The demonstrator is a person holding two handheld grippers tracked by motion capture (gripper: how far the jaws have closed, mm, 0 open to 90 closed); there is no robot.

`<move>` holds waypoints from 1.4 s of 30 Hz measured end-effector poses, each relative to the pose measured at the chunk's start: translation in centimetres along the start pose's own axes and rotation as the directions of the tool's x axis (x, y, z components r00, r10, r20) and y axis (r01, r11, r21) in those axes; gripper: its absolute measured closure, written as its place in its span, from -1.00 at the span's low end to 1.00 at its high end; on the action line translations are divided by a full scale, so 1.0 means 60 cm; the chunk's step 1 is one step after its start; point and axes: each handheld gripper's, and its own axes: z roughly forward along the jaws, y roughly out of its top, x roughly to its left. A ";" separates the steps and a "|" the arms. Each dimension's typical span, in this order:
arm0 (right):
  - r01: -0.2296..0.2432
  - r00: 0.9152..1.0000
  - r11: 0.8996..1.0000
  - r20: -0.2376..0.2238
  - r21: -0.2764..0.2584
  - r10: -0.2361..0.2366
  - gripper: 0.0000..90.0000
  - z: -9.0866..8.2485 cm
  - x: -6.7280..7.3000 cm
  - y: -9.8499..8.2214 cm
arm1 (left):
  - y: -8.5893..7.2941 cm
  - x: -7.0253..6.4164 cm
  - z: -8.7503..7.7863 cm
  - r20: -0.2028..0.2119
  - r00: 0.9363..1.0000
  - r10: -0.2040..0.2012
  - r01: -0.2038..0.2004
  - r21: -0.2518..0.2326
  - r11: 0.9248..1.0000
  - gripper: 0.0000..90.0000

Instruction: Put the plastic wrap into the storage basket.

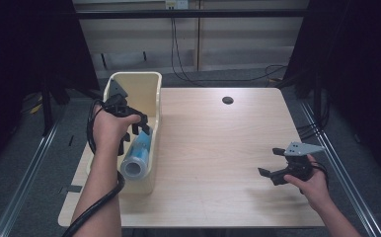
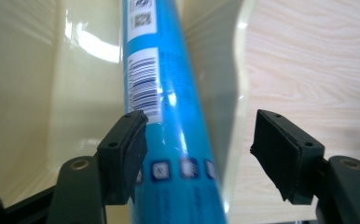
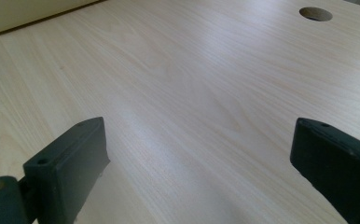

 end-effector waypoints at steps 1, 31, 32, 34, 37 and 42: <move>-0.001 1.000 1.000 0.006 -0.004 0.001 -0.92 0.000 0.001 0.000 | 0.000 -0.004 -0.003 0.011 1.000 0.012 -0.012 0.001 1.000 -0.26; 0.003 1.000 1.000 -0.002 -0.006 -0.003 -0.92 -0.001 0.002 0.003 | -0.011 -0.135 0.015 0.155 0.955 0.253 -0.230 -0.148 0.962 -0.61; 0.003 1.000 1.000 -0.001 -0.007 -0.003 -0.92 -0.001 0.002 0.003 | -0.011 -0.138 0.018 0.156 0.953 0.260 -0.237 -0.152 0.960 -0.62; 0.004 1.000 1.000 0.001 -0.011 -0.004 -0.92 -0.001 0.002 0.003 | -0.013 -0.144 0.024 0.162 0.949 0.272 -0.249 -0.148 0.957 -0.63; 0.004 1.000 1.000 0.001 -0.010 -0.004 -0.92 -0.001 0.002 0.003 | -0.016 -0.154 0.035 0.173 0.945 0.278 -0.255 -0.142 0.956 -0.64; 0.005 1.000 1.000 -0.004 -0.009 -0.005 -0.92 0.000 0.003 0.003 | -0.022 -0.164 0.051 0.183 0.938 0.293 -0.271 -0.137 0.953 -0.64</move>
